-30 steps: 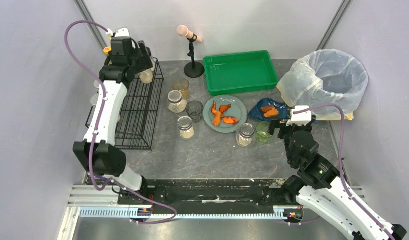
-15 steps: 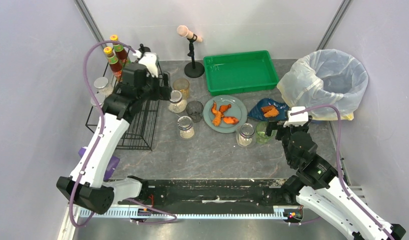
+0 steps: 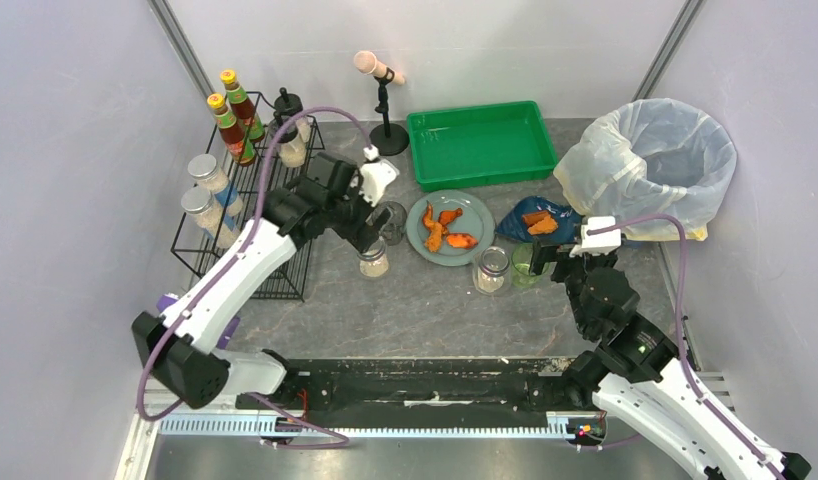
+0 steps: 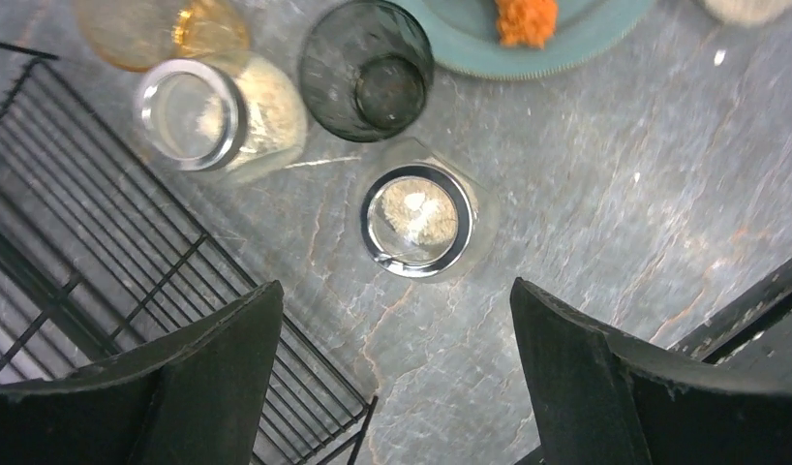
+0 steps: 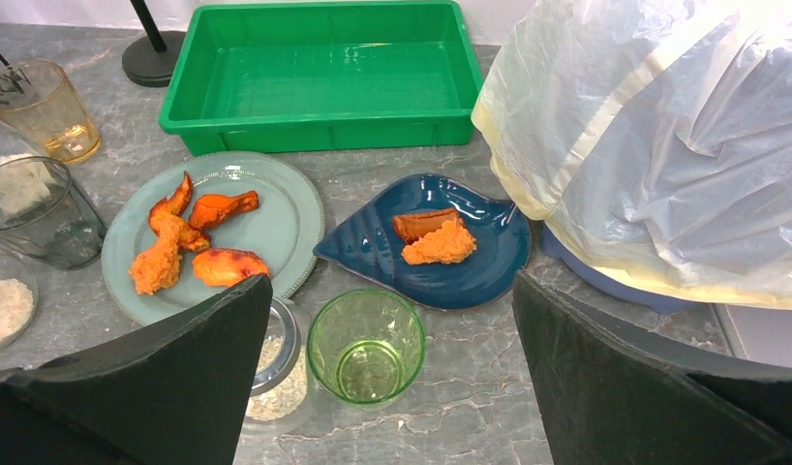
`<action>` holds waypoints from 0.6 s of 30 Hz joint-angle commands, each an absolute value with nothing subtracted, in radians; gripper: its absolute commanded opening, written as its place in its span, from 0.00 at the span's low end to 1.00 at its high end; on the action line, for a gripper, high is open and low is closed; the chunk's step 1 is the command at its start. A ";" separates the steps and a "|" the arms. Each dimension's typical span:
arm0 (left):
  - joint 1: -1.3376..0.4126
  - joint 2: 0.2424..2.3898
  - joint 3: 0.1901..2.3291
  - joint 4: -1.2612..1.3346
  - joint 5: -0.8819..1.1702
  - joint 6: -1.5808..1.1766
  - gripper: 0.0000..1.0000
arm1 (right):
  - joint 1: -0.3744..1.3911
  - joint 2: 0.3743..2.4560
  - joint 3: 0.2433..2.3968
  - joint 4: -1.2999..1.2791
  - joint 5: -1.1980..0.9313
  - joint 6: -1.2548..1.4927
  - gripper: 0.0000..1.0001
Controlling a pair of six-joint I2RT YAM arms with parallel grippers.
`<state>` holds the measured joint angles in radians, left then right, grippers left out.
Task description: Clear the kitchen counter
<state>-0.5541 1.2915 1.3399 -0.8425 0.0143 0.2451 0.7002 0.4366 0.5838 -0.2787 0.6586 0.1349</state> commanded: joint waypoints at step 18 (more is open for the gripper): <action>-0.623 1.680 1.379 -0.915 0.005 0.553 0.94 | 0.697 0.428 0.629 -0.293 0.705 0.144 0.98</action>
<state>-0.6189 1.6444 1.3445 -0.9195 0.0063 0.4984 0.7002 0.4221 0.5858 -0.3092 0.6796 0.1490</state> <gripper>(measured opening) 0.939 0.979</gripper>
